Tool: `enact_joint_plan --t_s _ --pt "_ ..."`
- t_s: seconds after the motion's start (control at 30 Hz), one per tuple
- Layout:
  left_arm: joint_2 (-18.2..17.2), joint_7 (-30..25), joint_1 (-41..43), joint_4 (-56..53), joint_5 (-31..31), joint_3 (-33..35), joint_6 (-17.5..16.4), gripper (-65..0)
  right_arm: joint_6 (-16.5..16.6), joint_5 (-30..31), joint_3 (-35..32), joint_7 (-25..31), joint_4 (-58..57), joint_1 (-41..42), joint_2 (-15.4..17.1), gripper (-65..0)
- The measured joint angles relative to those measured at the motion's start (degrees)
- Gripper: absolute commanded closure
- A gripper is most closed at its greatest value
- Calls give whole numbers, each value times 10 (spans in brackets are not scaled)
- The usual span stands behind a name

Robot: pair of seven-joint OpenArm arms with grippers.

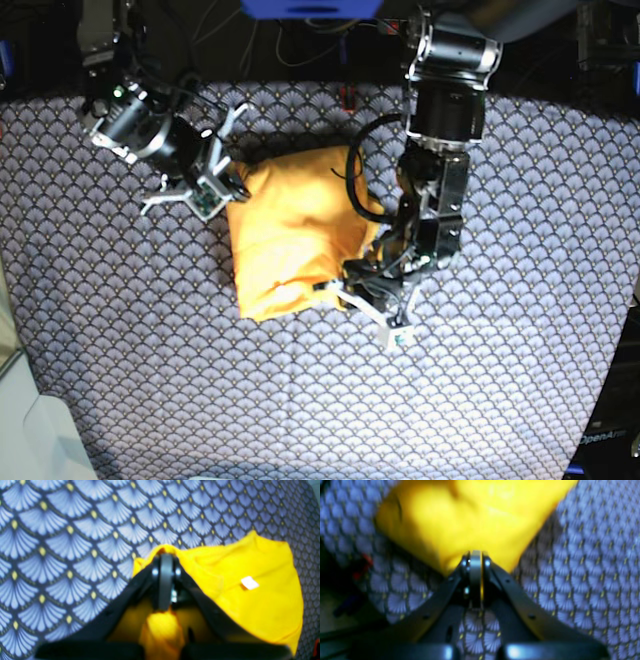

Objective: Fold the T-shirt properly
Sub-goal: 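Square the bundle's sides with both grippers pressing inward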

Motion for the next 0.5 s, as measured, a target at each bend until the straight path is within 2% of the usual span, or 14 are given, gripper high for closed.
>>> enact_joint_plan --t_s 0.1,0.27,0.5 --pt "-2 -9 -2 -23 1 0 0 0 0 -2 1 -7 0 14 -16 0" --pt "-2 -30 -13 -59 -1 0 0 0 0 -2 -22 -5 -7 31 -16 0" --pt "-2 -40 -21 -76 -1 0 0 0 0 1 -31 5 -114 64 -17 0"
